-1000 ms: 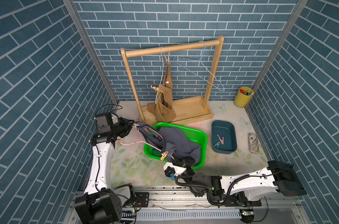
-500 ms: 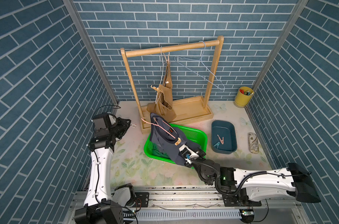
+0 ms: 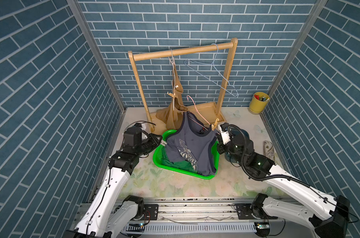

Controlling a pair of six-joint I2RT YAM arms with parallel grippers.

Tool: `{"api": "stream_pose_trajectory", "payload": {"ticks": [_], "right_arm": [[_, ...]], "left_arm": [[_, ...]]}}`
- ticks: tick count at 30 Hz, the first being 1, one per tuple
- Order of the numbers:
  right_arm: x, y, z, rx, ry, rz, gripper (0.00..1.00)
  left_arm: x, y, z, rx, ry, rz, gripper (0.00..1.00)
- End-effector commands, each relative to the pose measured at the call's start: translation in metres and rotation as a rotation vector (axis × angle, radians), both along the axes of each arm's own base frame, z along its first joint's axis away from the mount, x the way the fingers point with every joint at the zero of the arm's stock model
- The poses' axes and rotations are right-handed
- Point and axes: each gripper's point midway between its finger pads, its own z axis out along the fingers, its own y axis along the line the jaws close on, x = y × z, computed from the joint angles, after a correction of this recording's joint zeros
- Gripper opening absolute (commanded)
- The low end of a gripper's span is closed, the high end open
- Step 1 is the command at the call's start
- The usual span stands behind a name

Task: Remove the clothespins securing tank tops to the hanger
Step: Remove the clothespin from the hanger, then place the clothespin in the storage box.

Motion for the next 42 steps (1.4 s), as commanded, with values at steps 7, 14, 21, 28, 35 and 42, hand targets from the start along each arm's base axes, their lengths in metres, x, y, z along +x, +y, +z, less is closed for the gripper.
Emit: {"api": "stream_pose_trajectory", "payload": {"ticks": [7, 14, 21, 28, 35, 42], "right_arm": [[0.036, 0.007, 0.023, 0.194, 0.204, 0.136, 0.00], [0.082, -0.010, 0.034, 0.349, 0.357, 0.120, 0.00], [0.106, -0.018, 0.033, 0.416, 0.458, 0.109, 0.00], [0.108, -0.031, 0.035, 0.431, 0.475, 0.083, 0.00], [0.107, -0.035, 0.031, 0.445, 0.485, 0.064, 0.00], [0.110, -0.034, 0.029, 0.465, 0.489, 0.062, 0.00]], "left_arm": [[-0.018, -0.101, 0.018, 0.050, -0.161, -0.194, 0.25], [-0.026, -0.188, 0.023, 0.127, -0.296, -0.342, 0.25], [-0.018, -0.278, 0.022, 0.238, -0.474, -0.433, 0.26], [-0.003, -0.350, -0.006, 0.371, -0.573, -0.469, 0.28], [0.009, -0.391, -0.059, 0.445, -0.561, -0.471, 0.28], [0.017, -0.413, -0.107, 0.534, -0.530, -0.465, 0.29]]}}
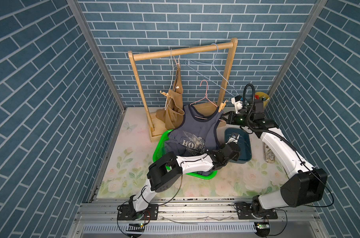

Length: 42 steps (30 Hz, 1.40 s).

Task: Remove the clothespins securing tank tops to the hanger
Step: Place the clothespin in the storage box.

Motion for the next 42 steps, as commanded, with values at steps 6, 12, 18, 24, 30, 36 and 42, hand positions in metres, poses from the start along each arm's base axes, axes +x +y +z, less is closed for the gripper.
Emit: {"api": "stream_pose_trajectory", "payload": {"ticks": [6, 12, 18, 24, 30, 36, 42], "right_arm": [[0.000, 0.002, 0.030, 0.071, -0.059, 0.003, 0.00], [-0.002, 0.002, 0.033, 0.073, -0.065, 0.004, 0.00], [-0.007, 0.000, 0.035, 0.068, -0.071, 0.004, 0.00], [-0.008, -0.001, 0.032, 0.061, -0.070, 0.002, 0.00], [-0.009, -0.001, 0.032, 0.063, -0.069, 0.006, 0.00], [-0.016, 0.000, 0.037, 0.065, -0.083, 0.024, 0.00], [-0.021, -0.001, 0.039, 0.064, -0.091, 0.031, 0.00]], "left_arm": [[0.017, -0.012, -0.030, 0.085, -0.048, 0.066, 0.29], [0.030, -0.029, -0.056, 0.132, -0.019, 0.082, 0.30], [0.054, -0.021, -0.082, 0.191, 0.034, 0.143, 0.30], [0.059, -0.011, -0.103, 0.217, 0.076, 0.150, 0.36], [0.038, -0.014, -0.090, 0.153, 0.131, 0.059, 0.70], [0.002, -0.006, -0.030, 0.069, 0.116, 0.000, 0.83], [-0.016, -0.005, 0.008, 0.033, 0.117, -0.052, 0.89]]}}
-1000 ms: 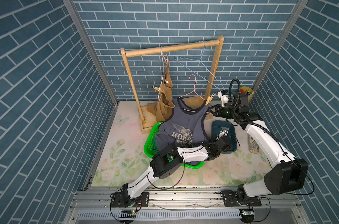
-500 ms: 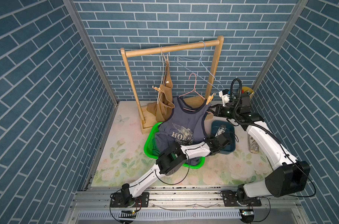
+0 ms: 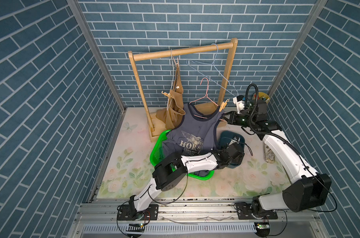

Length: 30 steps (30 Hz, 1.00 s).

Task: Remove the clothespins securing tank tops to the hanger
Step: Place the clothespin in the storage box.

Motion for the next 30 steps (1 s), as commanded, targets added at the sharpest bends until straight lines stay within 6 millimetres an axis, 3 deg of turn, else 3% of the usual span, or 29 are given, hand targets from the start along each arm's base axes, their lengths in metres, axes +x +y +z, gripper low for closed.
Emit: {"api": "stream_pose_trajectory", "payload": {"ticks": [1, 9, 15, 19, 24, 27, 30], "right_arm": [[-0.009, 0.000, 0.022, 0.028, -0.063, 0.021, 0.00], [-0.018, -0.003, 0.028, 0.013, -0.072, 0.028, 0.00], [-0.024, -0.004, 0.026, 0.013, -0.070, 0.031, 0.00], [-0.030, -0.005, 0.017, 0.021, -0.065, 0.029, 0.00], [-0.042, -0.003, 0.009, 0.049, -0.060, 0.043, 0.00], [-0.054, 0.000, 0.000, 0.039, -0.054, 0.062, 0.00], [-0.073, 0.004, -0.007, 0.003, -0.048, 0.099, 0.00]], "left_arm": [[-0.008, -0.002, 0.022, -0.036, 0.002, -0.029, 0.89], [-0.035, 0.010, 0.058, -0.015, -0.029, -0.054, 0.89], [-0.050, 0.055, 0.083, -0.015, -0.014, -0.014, 0.87], [-0.064, 0.097, 0.094, 0.026, 0.005, 0.001, 0.87], [-0.073, 0.166, 0.114, 0.080, 0.011, 0.077, 0.86], [-0.063, 0.224, 0.134, 0.045, 0.073, 0.186, 0.85], [-0.041, 0.289, 0.152, -0.104, 0.183, 0.317, 0.85]]}}
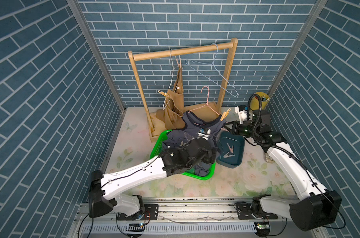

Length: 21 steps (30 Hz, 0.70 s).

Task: Remove the clothespins securing tank tops to the hanger
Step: Place the clothespin in the storage box, then remove the clothespin from the hanger.

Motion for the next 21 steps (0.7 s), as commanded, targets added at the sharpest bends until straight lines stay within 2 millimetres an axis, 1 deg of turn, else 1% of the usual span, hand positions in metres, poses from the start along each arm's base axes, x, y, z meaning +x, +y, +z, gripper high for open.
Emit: {"api": "stream_pose_trajectory", "payload": {"ticks": [1, 2, 4, 5, 7, 9, 11, 13, 15, 18, 21], "right_arm": [[-0.025, 0.008, 0.017, 0.004, -0.075, 0.066, 0.00], [-0.031, 0.010, 0.017, 0.001, -0.083, 0.078, 0.00], [-0.043, 0.013, 0.019, -0.005, -0.110, 0.099, 0.00], [-0.048, 0.015, 0.020, -0.006, -0.120, 0.109, 0.00], [-0.060, 0.023, 0.023, -0.001, -0.138, 0.148, 0.00], [-0.069, 0.031, 0.024, 0.005, -0.157, 0.185, 0.00], [-0.077, 0.038, 0.024, 0.019, -0.180, 0.214, 0.00], [-0.083, 0.044, 0.021, 0.030, -0.193, 0.241, 0.00], [-0.088, 0.047, 0.018, 0.036, -0.202, 0.254, 0.00], [-0.093, 0.049, 0.019, 0.068, -0.230, 0.264, 0.00], [-0.097, 0.053, 0.024, 0.117, -0.266, 0.284, 0.00]], "left_arm": [[0.016, 0.079, 0.001, -0.089, 0.134, 0.165, 0.85], [0.020, 0.094, 0.008, -0.115, 0.130, 0.191, 0.87], [0.028, 0.130, 0.022, -0.104, 0.107, 0.267, 0.89], [0.030, 0.141, 0.027, -0.098, 0.104, 0.291, 0.90], [0.037, 0.158, 0.036, -0.116, 0.121, 0.317, 0.90], [0.044, 0.163, 0.037, -0.163, 0.164, 0.319, 0.91], [0.054, 0.170, 0.033, -0.186, 0.201, 0.340, 0.90], [0.064, 0.185, 0.026, -0.188, 0.218, 0.387, 0.89], [0.069, 0.198, 0.018, -0.202, 0.238, 0.422, 0.89], [0.075, 0.215, 0.006, -0.222, 0.263, 0.464, 0.89], [0.081, 0.224, -0.007, -0.277, 0.308, 0.478, 0.89]]}}
